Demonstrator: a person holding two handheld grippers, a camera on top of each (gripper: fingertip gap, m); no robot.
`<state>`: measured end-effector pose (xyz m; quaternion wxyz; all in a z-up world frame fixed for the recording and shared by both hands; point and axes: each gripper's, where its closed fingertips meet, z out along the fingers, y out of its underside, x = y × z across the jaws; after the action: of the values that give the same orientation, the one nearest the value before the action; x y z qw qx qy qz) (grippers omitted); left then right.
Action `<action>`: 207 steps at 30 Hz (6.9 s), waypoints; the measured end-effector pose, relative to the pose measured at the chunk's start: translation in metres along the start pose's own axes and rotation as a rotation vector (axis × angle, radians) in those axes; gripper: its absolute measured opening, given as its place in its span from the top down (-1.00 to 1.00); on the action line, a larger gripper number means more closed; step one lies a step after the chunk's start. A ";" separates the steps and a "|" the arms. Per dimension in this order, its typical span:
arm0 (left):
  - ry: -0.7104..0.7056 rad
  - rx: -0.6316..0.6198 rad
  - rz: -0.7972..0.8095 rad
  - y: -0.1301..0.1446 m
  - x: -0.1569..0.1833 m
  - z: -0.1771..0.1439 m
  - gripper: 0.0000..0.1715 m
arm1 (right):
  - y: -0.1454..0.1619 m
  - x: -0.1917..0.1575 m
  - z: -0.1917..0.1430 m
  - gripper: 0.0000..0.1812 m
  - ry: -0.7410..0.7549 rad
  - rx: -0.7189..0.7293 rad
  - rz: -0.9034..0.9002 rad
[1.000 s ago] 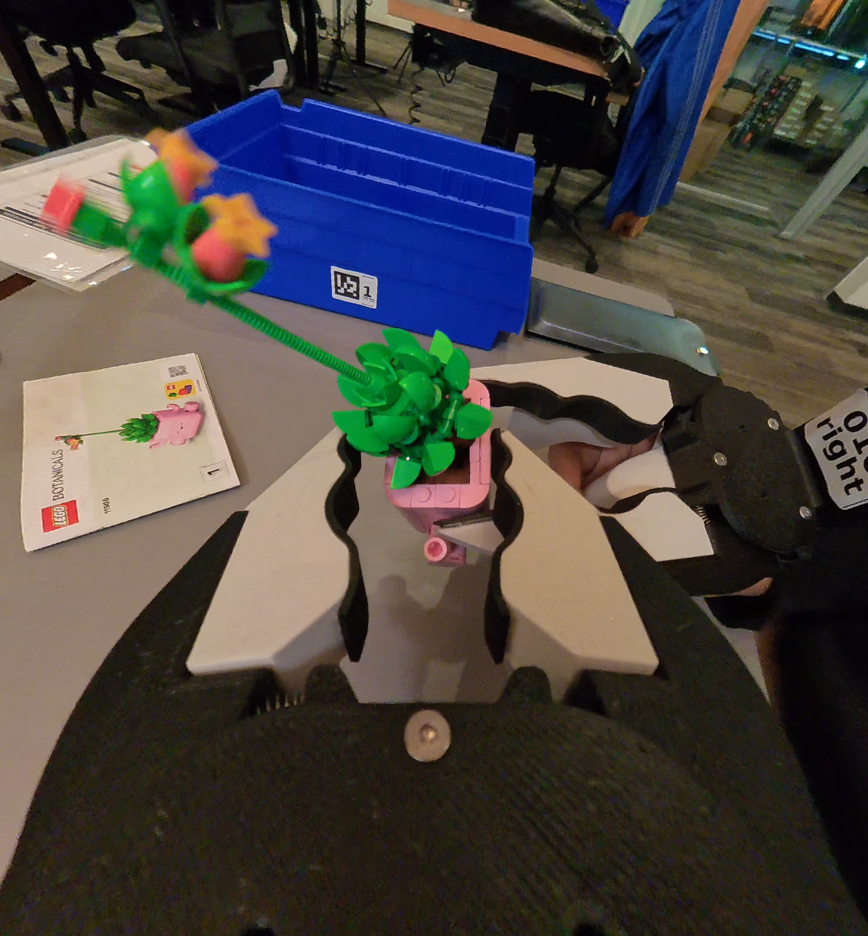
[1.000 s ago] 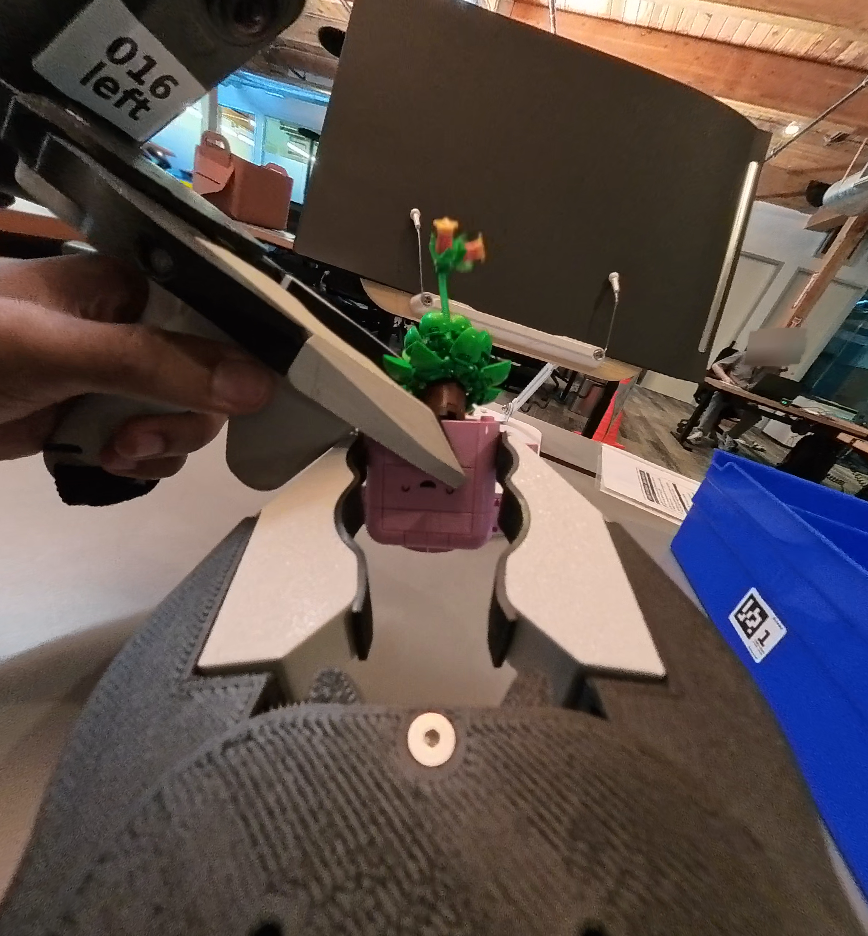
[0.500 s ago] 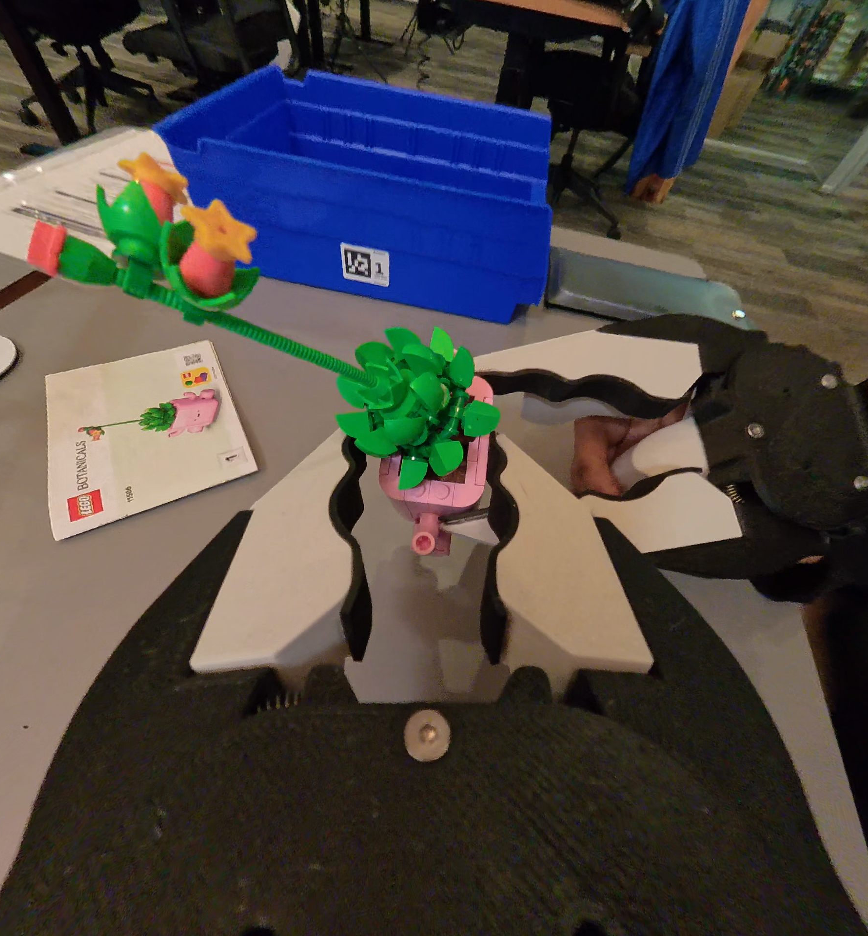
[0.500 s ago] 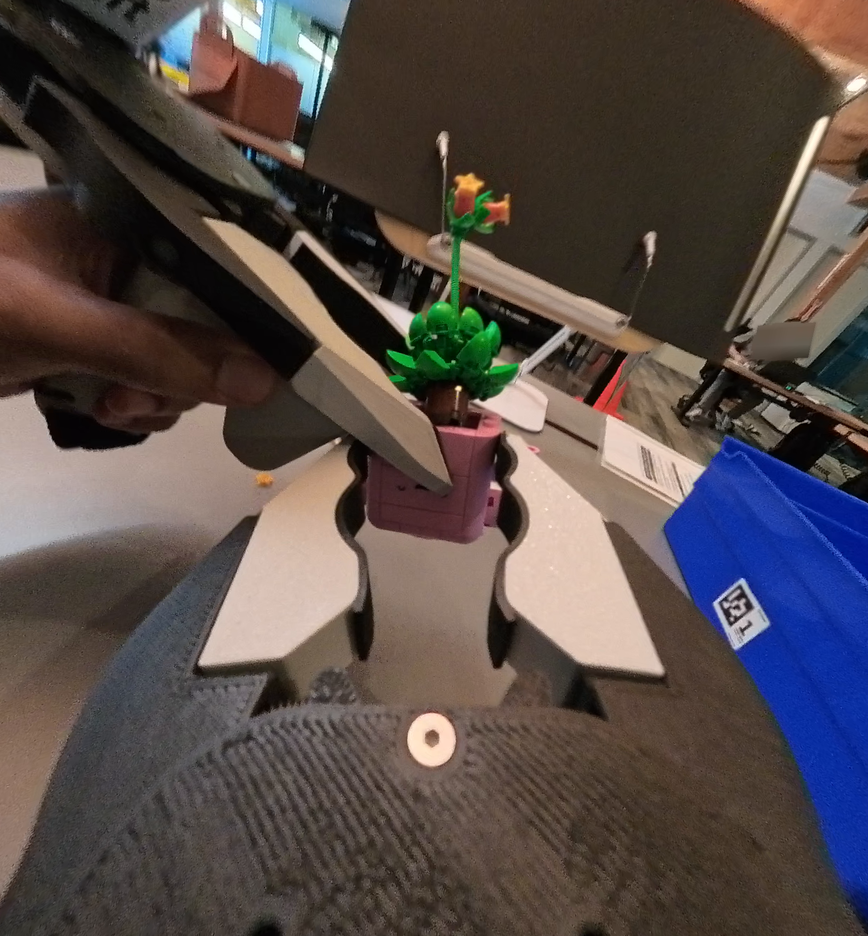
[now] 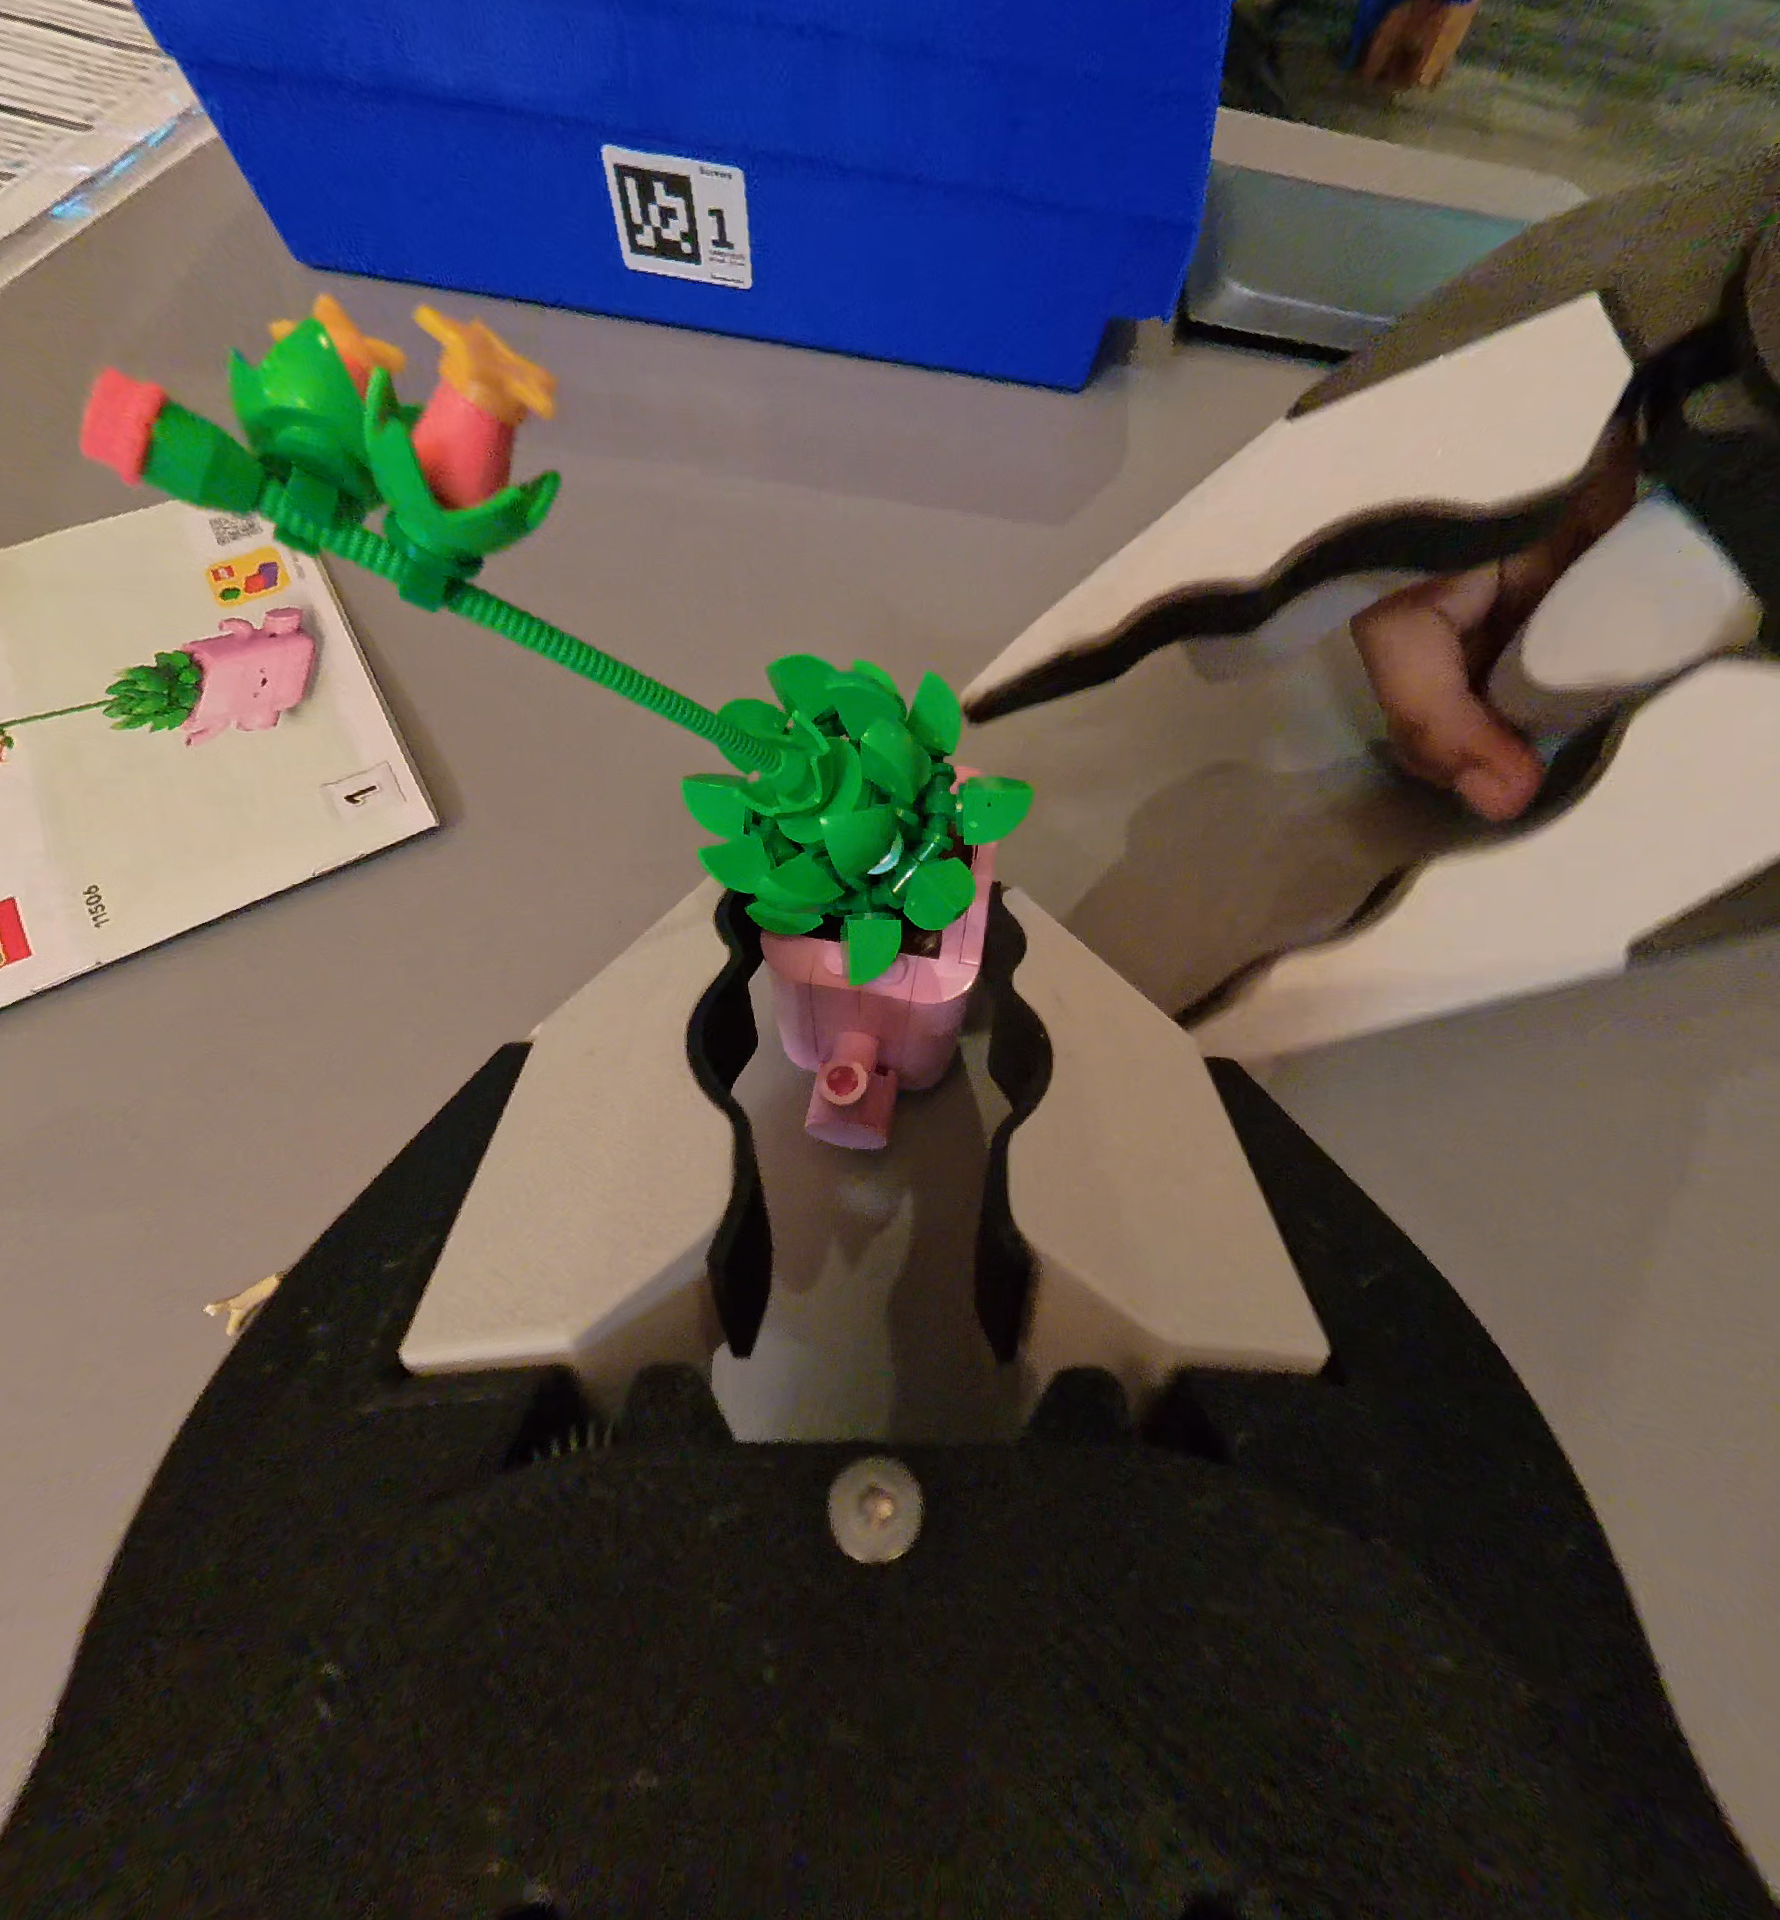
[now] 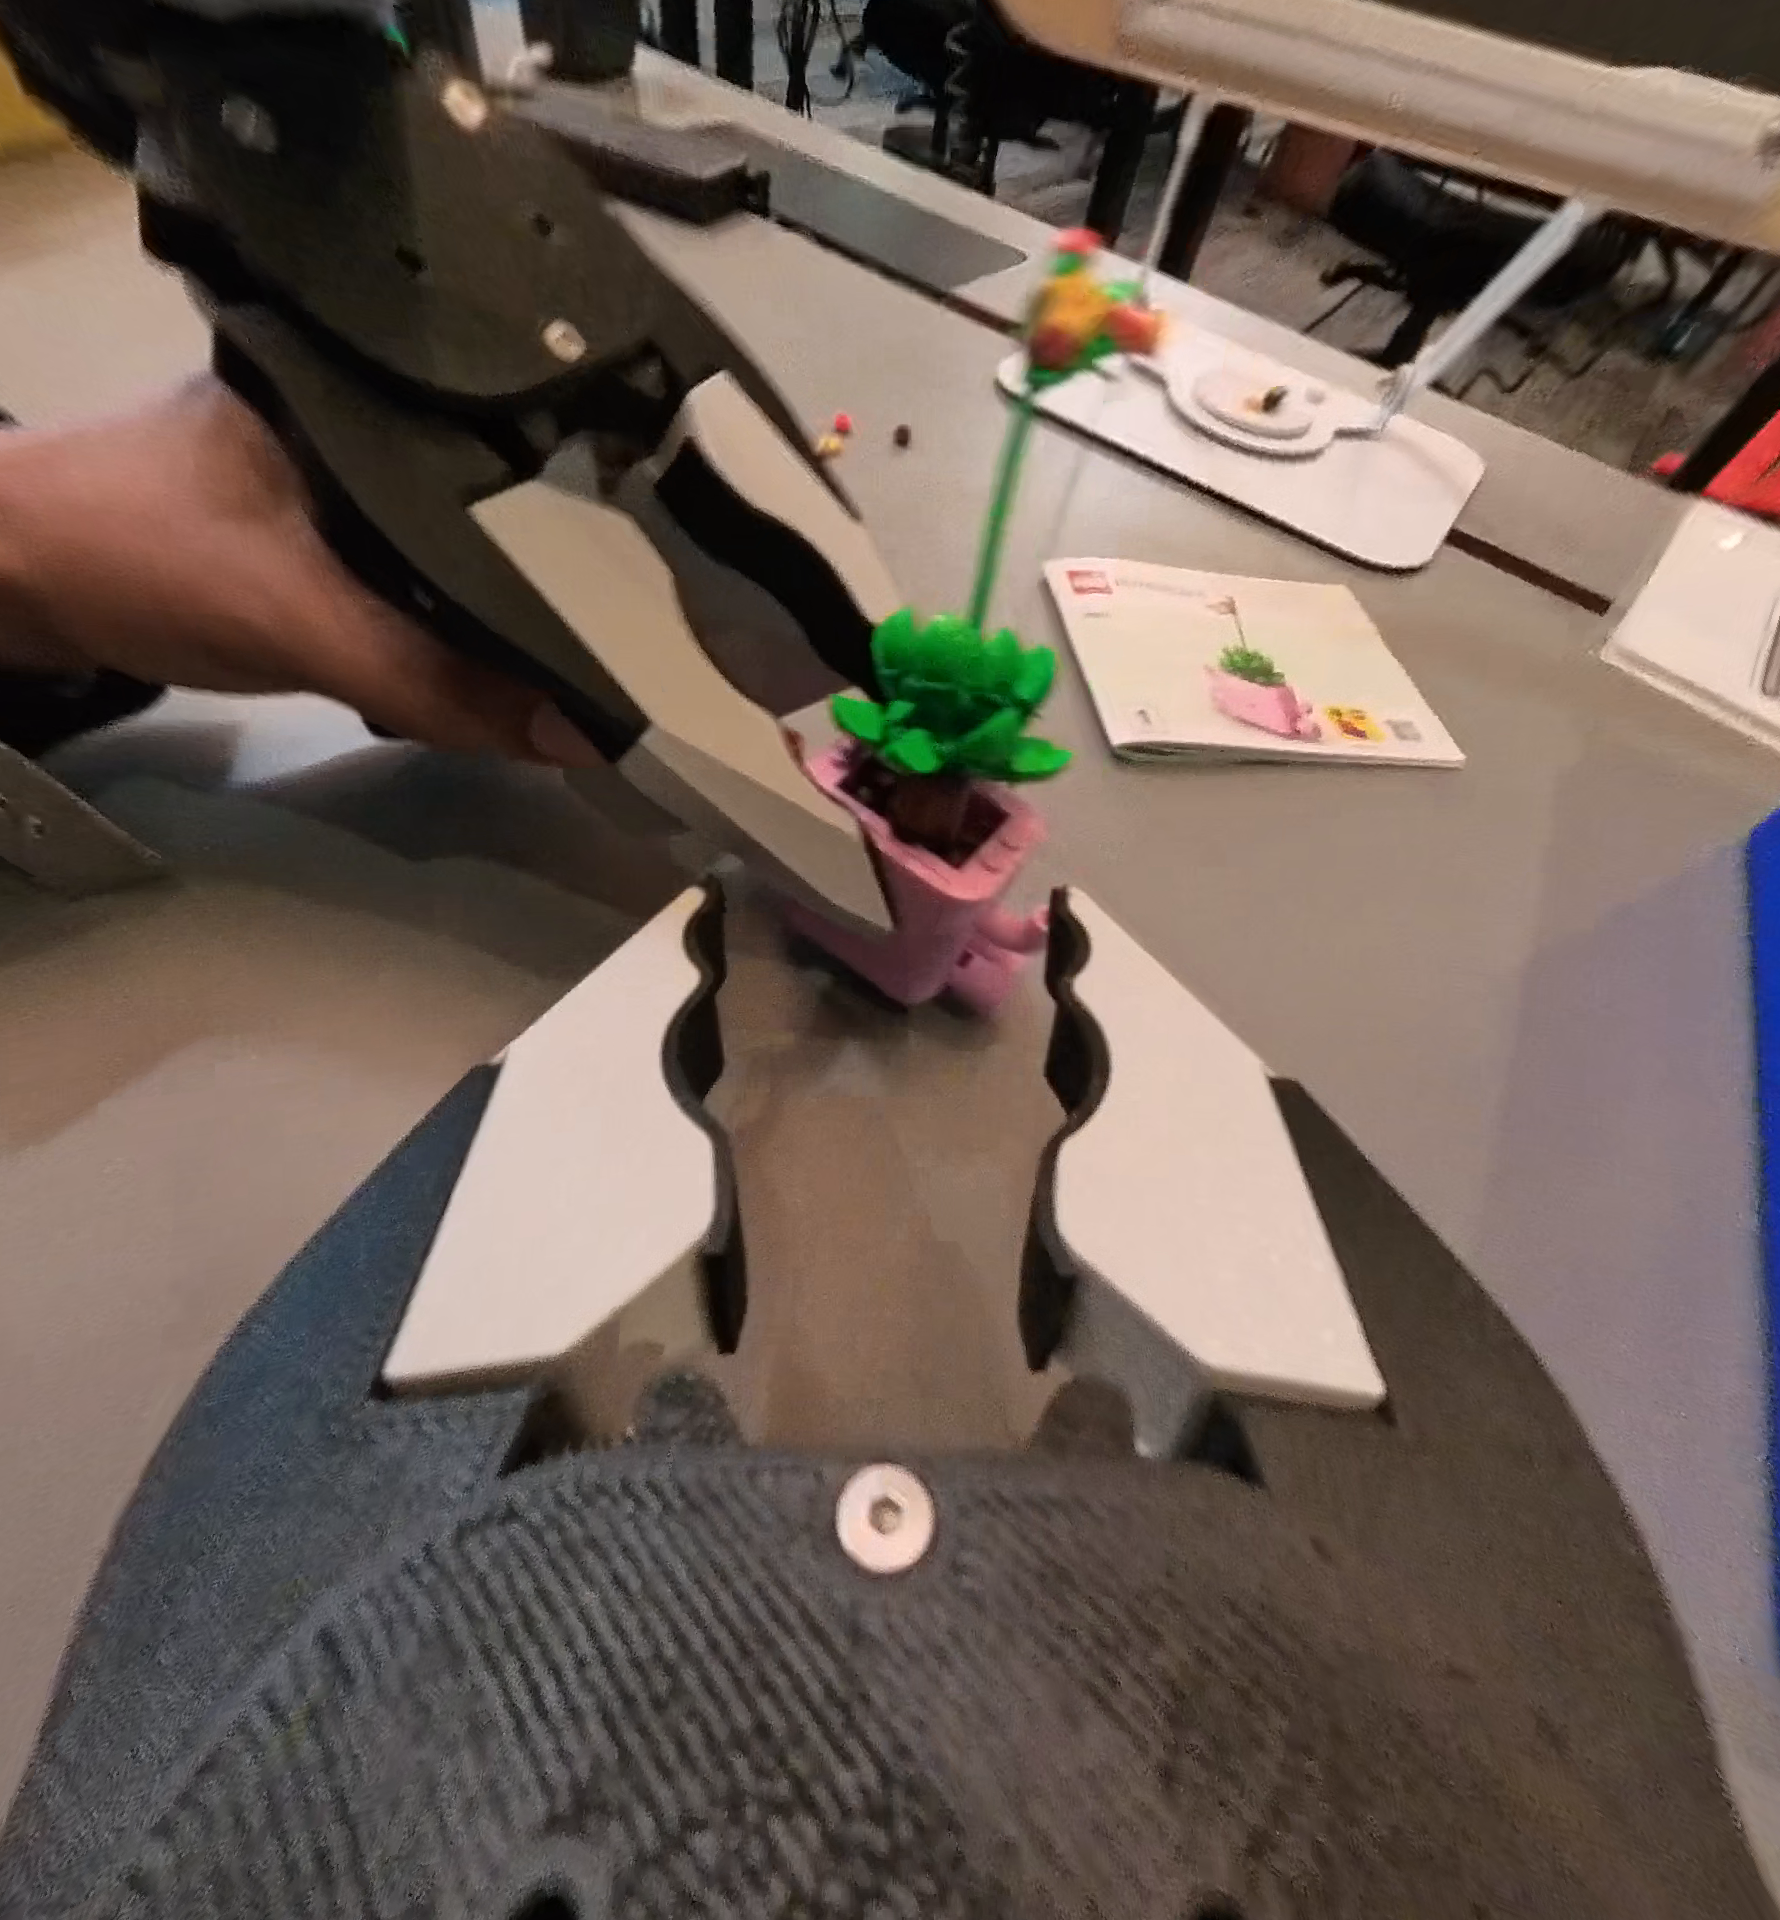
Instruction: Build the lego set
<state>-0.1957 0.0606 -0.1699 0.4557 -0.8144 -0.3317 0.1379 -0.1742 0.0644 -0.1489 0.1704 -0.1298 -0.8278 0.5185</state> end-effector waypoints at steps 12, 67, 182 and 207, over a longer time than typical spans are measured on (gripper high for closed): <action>-0.005 0.010 0.017 -0.002 0.002 0.002 0.54 | -0.062 0.023 0.020 0.62 -0.238 0.058 0.335; 0.046 -0.080 -0.020 0.017 0.002 0.004 0.54 | -0.056 0.019 0.026 1.00 -0.100 0.043 -0.024; 0.079 0.080 0.166 -0.003 0.005 -0.034 0.56 | 0.017 0.009 0.029 0.58 -0.242 -0.088 -0.192; 0.047 0.083 0.126 0.000 -0.002 -0.023 0.43 | 0.010 0.011 0.024 0.52 -0.278 -0.040 -0.133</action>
<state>-0.1849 0.0442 -0.1576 0.4871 -0.8171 -0.2629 0.1609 -0.1933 0.0535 -0.1663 0.0856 -0.0053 -0.8604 0.5023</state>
